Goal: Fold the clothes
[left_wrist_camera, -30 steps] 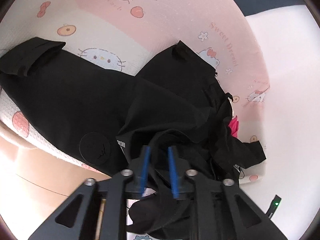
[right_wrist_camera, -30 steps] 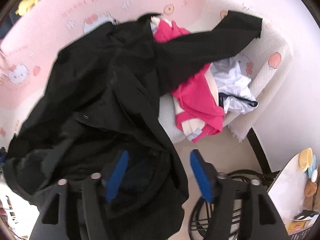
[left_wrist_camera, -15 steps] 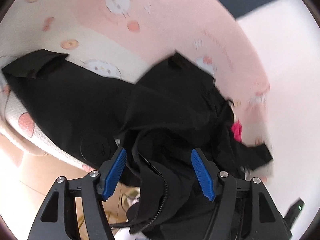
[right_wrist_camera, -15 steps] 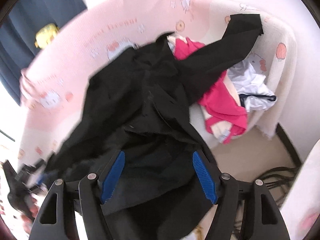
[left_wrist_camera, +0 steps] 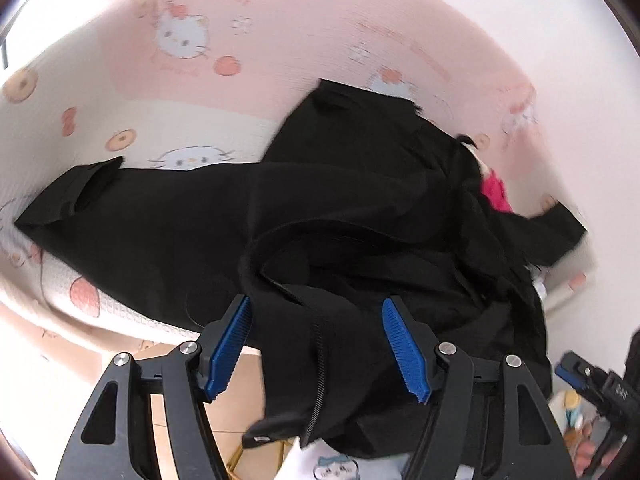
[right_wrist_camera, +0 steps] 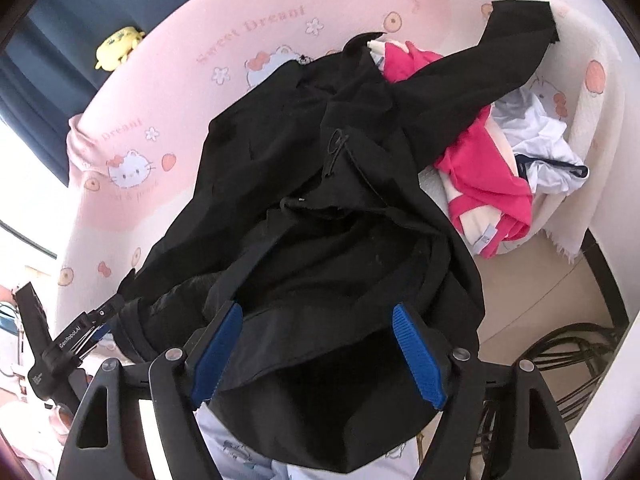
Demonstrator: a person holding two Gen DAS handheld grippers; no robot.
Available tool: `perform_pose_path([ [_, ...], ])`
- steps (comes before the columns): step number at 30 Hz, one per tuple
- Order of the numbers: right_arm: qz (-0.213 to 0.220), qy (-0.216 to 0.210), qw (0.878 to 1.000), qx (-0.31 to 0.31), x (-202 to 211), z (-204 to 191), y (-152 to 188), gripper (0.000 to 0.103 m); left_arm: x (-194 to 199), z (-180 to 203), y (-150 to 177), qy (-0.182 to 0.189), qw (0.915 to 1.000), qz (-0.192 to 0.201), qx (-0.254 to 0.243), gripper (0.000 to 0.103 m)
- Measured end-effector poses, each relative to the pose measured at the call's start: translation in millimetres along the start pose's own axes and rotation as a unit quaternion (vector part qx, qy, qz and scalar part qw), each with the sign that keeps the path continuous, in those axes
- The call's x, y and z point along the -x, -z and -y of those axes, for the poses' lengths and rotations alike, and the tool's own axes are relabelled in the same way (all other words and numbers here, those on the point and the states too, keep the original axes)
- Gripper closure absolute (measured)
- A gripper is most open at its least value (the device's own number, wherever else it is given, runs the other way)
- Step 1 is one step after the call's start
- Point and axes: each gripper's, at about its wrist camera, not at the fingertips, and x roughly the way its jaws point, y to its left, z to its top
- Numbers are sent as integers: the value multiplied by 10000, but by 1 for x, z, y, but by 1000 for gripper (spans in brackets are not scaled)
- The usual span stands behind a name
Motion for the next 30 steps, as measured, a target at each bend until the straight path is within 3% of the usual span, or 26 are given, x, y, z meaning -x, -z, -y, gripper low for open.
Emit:
perform_pose_path([
  [5,82,-352,9993,-124,21,-2,12,26,20,15,6,-216,9972,195,-693,38],
  [14,-581,-1204,9874,-844,7,-2,35,26,32,22,21,-426,9904,176,-1306,38],
  [17,-647,-1107,9867,-996,3,5,38,26,29,19,27,-468,9889,77,-1407,38],
  [25,-481,-936,9851,-1359,1,31,28,26,3,-9,40,-319,9971,-314,-622,38],
  [30,-614,-805,9856,-1356,-19,34,16,26,-15,-24,49,184,9982,-565,-10,38],
])
